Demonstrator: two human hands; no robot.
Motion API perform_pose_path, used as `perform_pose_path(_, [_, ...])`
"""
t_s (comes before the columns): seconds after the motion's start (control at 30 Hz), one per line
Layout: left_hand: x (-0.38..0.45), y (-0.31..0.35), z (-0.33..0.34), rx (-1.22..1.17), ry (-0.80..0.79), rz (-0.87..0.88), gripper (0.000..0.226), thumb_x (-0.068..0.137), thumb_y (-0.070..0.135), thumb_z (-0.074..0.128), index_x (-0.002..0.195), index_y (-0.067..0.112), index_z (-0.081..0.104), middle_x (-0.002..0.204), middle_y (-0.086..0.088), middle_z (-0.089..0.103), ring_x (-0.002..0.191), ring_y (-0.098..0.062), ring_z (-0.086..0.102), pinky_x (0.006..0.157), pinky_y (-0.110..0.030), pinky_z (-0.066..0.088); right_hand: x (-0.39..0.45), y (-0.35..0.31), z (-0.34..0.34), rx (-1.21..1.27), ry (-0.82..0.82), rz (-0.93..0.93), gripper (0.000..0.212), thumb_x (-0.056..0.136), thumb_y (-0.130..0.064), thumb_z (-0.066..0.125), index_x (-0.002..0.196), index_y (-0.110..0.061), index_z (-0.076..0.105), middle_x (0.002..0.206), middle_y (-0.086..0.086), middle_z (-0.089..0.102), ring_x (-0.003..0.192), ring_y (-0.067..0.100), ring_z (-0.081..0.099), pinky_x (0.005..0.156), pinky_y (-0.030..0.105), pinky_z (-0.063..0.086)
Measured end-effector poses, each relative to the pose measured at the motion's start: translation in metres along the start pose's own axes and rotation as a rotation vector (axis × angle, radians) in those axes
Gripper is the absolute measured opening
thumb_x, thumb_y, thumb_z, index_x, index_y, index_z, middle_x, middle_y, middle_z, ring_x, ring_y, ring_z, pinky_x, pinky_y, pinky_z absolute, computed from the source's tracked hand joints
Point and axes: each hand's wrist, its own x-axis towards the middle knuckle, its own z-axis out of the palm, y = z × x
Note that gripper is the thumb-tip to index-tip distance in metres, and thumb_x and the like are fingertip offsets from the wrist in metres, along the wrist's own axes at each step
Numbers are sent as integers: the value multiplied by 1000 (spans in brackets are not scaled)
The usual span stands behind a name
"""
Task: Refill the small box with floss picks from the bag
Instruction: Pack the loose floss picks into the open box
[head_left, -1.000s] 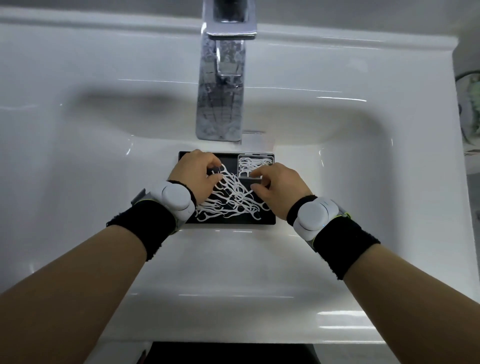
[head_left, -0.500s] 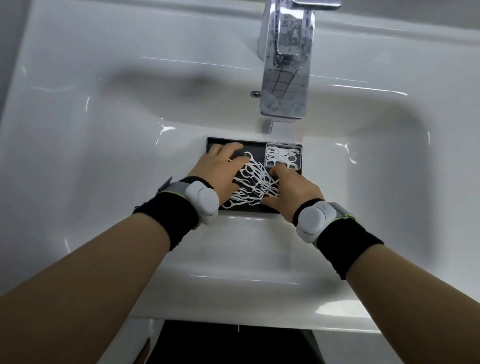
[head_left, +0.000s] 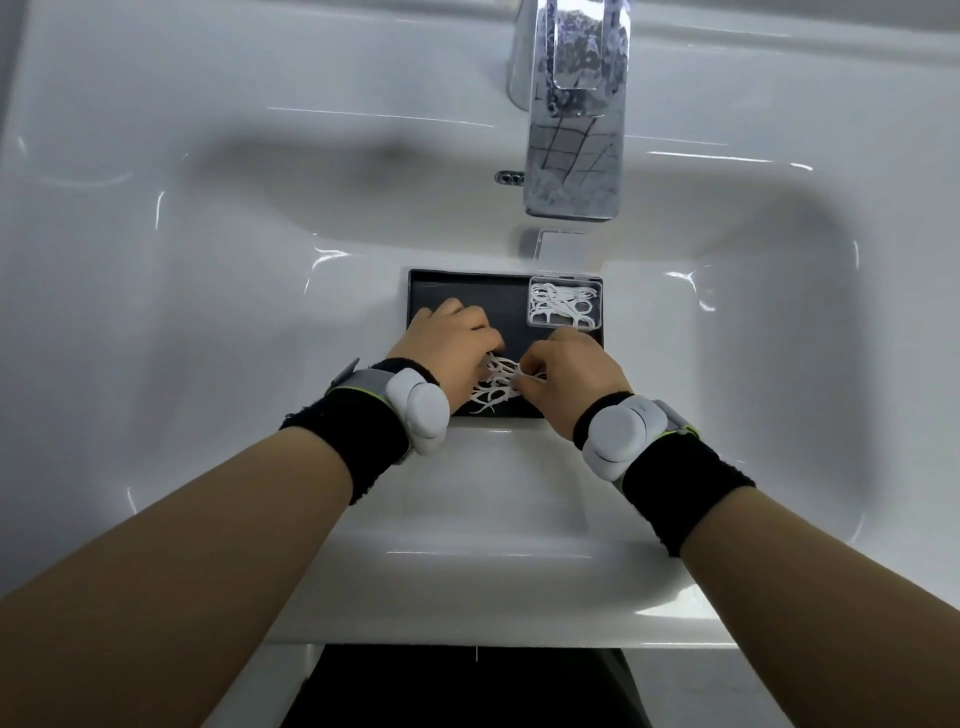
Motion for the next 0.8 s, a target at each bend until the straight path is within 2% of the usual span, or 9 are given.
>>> perform_pose_path(0.1, [-1,0,0,7,2,4,27,95,33,50,117,24,63,121,3,57,119,-23,39,92,-36,33,-1,2,-3,32,33,-5,19,88,-38,64,95,-21,71,101,2,60,110,25,46,86,37,45])
perform_pose_path(0.2, [-2,1,-2,-24,-6,-14,27,96,34,48,114,23,64,115,2,62,117,-23,42,93,-37,35,-2,4,-8,54,19,-11,19,89,-37,62,96,-22,70,93,-1,66,108,24,45,84,33,41])
perform_pose_path(0.3, [-2,1,-6,-69,-22,-41,26,97,33,46,112,22,64,109,-1,64,114,-23,44,93,-37,38,-3,9,-13,125,23,22,16,88,-36,63,96,-23,69,82,-7,59,107,18,45,79,27,37])
perform_pose_path(0.37, [-3,-1,-9,-108,-22,-65,24,98,30,46,110,20,63,107,-3,63,111,-24,45,93,-38,40,-4,14,-16,160,35,49,15,88,-35,64,94,-23,70,79,-9,57,104,19,50,80,27,41])
perform_pose_path(0.47, [-4,-5,-14,-157,0,-128,22,98,27,46,110,18,62,106,-5,62,109,-25,46,88,-35,40,-4,23,-22,198,64,79,14,86,-37,66,91,-24,71,79,-7,63,98,24,57,83,32,49])
perform_pose_path(0.6, [-5,-6,-18,-263,59,-227,19,97,27,47,104,18,63,101,-5,62,101,-25,53,84,-35,43,-2,30,-30,281,140,123,14,84,-39,67,88,-26,71,83,-6,69,95,23,60,89,36,49])
perform_pose_path(0.73, [-2,1,-27,-345,156,-290,18,95,28,51,98,17,65,95,-4,66,93,-25,58,83,-37,46,8,29,-43,326,195,142,18,85,-39,66,93,-23,70,88,-4,70,87,19,63,82,34,53])
perform_pose_path(0.8, [2,5,-31,-374,196,-321,18,95,27,51,99,16,65,95,-4,68,92,-26,59,83,-36,46,18,29,-47,328,210,133,17,86,-38,65,95,-24,70,88,-4,69,89,20,63,82,34,53])
